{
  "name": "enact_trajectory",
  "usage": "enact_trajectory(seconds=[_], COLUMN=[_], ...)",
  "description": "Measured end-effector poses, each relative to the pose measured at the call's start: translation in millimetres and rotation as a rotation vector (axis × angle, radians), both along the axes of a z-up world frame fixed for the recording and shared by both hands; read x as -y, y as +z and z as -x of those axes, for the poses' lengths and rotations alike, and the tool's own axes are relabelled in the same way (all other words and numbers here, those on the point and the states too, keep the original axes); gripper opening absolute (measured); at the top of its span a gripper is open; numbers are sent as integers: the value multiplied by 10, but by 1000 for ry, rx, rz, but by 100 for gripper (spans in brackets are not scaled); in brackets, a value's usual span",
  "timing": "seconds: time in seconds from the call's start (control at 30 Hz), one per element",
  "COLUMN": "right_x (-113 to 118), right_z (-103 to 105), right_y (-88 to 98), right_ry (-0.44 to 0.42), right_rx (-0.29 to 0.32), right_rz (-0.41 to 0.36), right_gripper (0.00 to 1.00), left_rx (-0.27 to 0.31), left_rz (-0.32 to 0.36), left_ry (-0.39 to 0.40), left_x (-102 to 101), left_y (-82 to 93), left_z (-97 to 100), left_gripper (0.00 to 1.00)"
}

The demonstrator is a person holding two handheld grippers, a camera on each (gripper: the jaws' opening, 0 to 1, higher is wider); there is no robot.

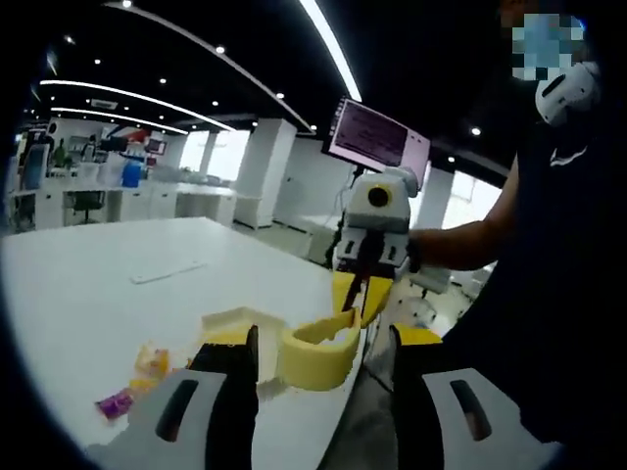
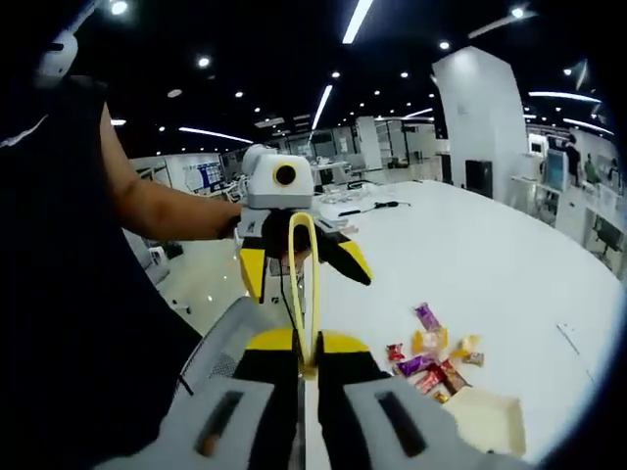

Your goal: Place the target food into the container with the food tongs after gripping and lifting it, then release it inside without dropping or visibly crushing the food.

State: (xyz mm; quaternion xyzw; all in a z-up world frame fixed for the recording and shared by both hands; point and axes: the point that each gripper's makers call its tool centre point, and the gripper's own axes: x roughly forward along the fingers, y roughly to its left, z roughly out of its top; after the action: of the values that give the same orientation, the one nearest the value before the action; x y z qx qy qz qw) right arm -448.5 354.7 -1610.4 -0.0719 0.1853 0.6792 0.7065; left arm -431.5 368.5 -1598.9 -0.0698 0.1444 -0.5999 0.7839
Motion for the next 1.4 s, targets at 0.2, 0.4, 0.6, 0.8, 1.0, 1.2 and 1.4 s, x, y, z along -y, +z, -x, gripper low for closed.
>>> enact_trajectory(seconds=[0.2,0.4,0.6,0.8,1.0,1.2,1.4], right_x=[-73,-131,-194,-202,-210,-204,-178], right_z=[22,65,92,91,104,100,94], right_y=[11,56,94,163,222,266,315], right_ry=[11,19,32,40,46,37,37], right_rx=[-21,-58,-58,-63,-69,-59,-63], right_rz=[-24,-65,-81,-105,-125,-150,-184], right_gripper=[4,4,4,4,4,8,11], left_rx=[-30,-39,-50,-53,-42,-12,2], left_rz=[41,54,77,92,120,141,138], left_ry=[-45,-74,-93,-116,-106,-82,-75], left_x=[97,143,188,191,185,177,206], left_y=[84,130,194,266,343,408,464], left_z=[76,122,147,176,149,132,139], left_gripper=[33,28,28,23,15,15,15])
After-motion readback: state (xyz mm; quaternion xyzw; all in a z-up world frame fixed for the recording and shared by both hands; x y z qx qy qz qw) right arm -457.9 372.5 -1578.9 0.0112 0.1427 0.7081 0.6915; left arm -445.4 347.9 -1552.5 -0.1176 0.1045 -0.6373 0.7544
